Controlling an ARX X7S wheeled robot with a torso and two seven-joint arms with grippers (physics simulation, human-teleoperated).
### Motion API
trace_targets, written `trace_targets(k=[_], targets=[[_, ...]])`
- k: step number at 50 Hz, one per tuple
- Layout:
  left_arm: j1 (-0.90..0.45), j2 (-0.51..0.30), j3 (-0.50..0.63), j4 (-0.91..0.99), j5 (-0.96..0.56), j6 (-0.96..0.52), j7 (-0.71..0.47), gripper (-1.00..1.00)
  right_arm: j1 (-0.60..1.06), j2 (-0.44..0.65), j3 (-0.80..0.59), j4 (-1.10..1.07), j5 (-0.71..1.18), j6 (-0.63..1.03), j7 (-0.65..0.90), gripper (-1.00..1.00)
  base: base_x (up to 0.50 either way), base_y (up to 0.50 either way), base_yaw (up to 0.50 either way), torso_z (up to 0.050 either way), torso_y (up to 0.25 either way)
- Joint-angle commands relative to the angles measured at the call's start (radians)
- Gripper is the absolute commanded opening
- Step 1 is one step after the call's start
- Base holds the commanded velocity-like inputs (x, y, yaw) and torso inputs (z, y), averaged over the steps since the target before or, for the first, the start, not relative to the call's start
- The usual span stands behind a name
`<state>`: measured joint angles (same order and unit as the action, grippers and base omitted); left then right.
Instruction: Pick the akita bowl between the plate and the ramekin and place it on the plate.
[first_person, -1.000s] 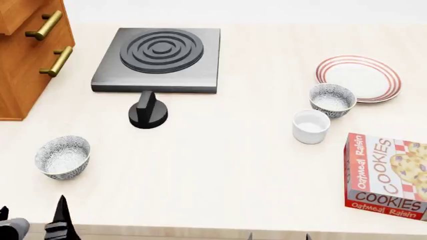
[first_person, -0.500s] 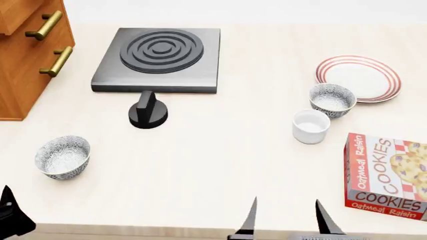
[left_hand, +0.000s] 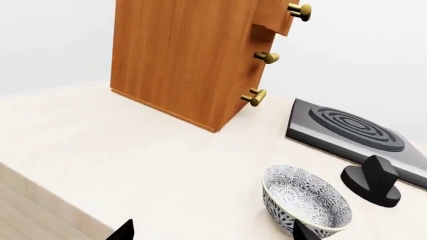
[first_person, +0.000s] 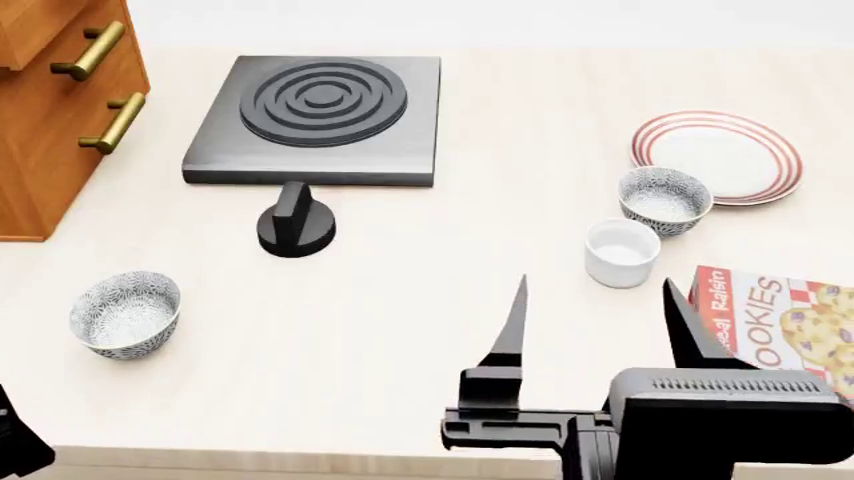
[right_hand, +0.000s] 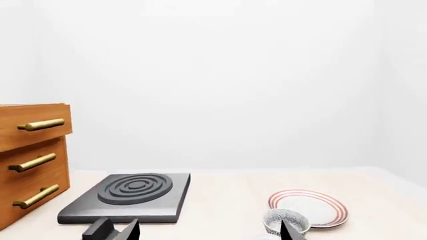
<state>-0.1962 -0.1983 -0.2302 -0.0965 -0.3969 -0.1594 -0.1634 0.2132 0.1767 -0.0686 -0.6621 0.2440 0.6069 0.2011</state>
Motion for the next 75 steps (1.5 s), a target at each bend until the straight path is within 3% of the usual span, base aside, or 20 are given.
trace_targets(k=[1,17,75], targets=[[0.000,-0.004,0.008,-0.009,0.008,0.016,-0.004,1.00,0.048,0.023,0.002,-0.075,0.020,0.055,0.008,1.00,0.00,0.00,0.00,0.000,0.000],[0.005,-0.008,0.017,-0.009,0.005,0.020,-0.006,1.00,0.036,0.010,0.050,-0.067,0.077,0.058,0.020,1.00,0.00,-0.01,0.00,0.000,0.000],[0.011,-0.023,0.040,-0.006,-0.009,0.028,-0.026,1.00,0.033,0.039,0.041,-0.057,0.113,0.038,0.051,1.00,0.00,-0.28,0.00,0.000,0.000]])
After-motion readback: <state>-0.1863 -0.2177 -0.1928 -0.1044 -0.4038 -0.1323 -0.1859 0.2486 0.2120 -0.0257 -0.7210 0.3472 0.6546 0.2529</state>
